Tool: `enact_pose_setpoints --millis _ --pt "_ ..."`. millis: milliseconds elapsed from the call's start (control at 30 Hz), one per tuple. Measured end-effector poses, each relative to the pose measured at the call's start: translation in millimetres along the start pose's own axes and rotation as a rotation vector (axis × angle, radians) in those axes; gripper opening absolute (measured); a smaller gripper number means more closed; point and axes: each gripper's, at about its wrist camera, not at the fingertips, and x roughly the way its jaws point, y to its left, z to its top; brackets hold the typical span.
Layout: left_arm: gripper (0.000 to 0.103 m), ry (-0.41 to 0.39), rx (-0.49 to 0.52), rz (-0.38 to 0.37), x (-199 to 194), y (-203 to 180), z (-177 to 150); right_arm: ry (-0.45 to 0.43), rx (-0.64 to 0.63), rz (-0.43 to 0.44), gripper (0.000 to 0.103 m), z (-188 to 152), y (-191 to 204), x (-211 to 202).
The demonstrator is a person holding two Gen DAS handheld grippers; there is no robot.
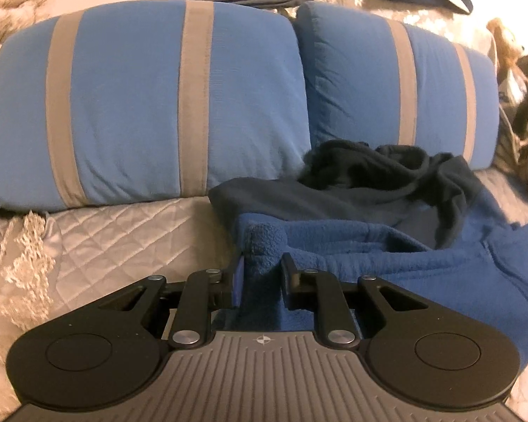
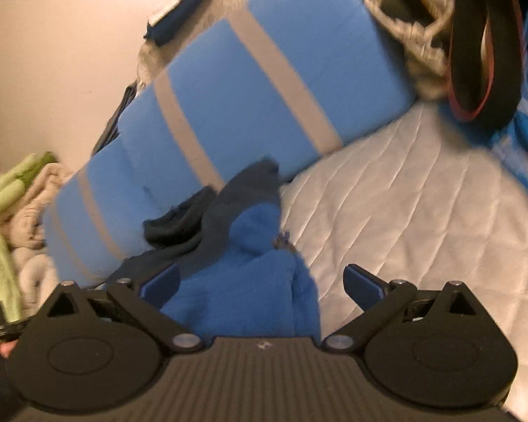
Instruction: Fold clothes
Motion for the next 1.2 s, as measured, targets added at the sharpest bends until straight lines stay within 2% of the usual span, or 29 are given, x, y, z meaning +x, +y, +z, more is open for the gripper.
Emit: enact_pose_setpoints --millis 67,167,200,233,267,333,533,667,733,900,967,1000,1033,1100,1133,1200 --pt "0.021 -0.001 -0.003 0.005 0 0 1 0.041 -0.013 0.032 0.097 -2 -11 15" --pt "0.02 -0.006 -0.019 0.008 -1 1 3 0.079 0.016 0.075 0.078 -8 -25 33" --pt "0.02 -0.01 -0.032 0.005 -2 2 3 0.085 0.03 0.097 0.061 -9 -28 37" --pt "0.02 -0.021 -0.042 0.003 -5 4 4 0.083 0.037 0.114 0.033 -8 -28 37" --pt "0.02 -0.032 -0.053 0.0 -9 5 5 0.081 0.043 0.13 0.024 -8 -28 37" --pt "0.02 -0.057 -0.069 -0.01 -17 8 7 0.04 0.016 0.123 0.015 0 -18 30" --pt "0.019 -0.149 -0.125 -0.018 -39 22 27 -0.076 -0.091 0.118 0.012 40 33 13" --pt "0.019 -0.205 -0.124 0.017 -42 29 44 -0.113 -0.146 0.105 0.012 70 60 22" --pt "0.019 -0.197 -0.107 0.037 -31 31 50 -0.106 -0.169 0.077 0.012 81 69 35" --pt "0.019 -0.105 -0.105 0.087 28 34 48 -0.039 -0.202 -0.052 0.012 88 70 88" --pt "0.019 -0.037 -0.115 0.11 59 35 41 0.001 -0.218 -0.125 0.012 84 67 112" --pt "0.02 -0.007 -0.121 0.124 72 35 38 0.035 -0.231 -0.164 0.016 81 66 123" --pt "0.022 0.022 -0.126 0.138 84 34 34 0.065 -0.259 -0.219 0.035 79 69 132" --pt "0.028 0.069 -0.122 0.16 95 32 29 0.126 -0.315 -0.328 0.059 75 74 150" --pt "0.031 0.091 -0.12 0.171 101 31 26 0.129 -0.342 -0.339 0.076 74 78 150" --pt "0.041 0.092 -0.123 0.191 96 33 25 0.103 -0.356 -0.308 0.089 75 82 137"
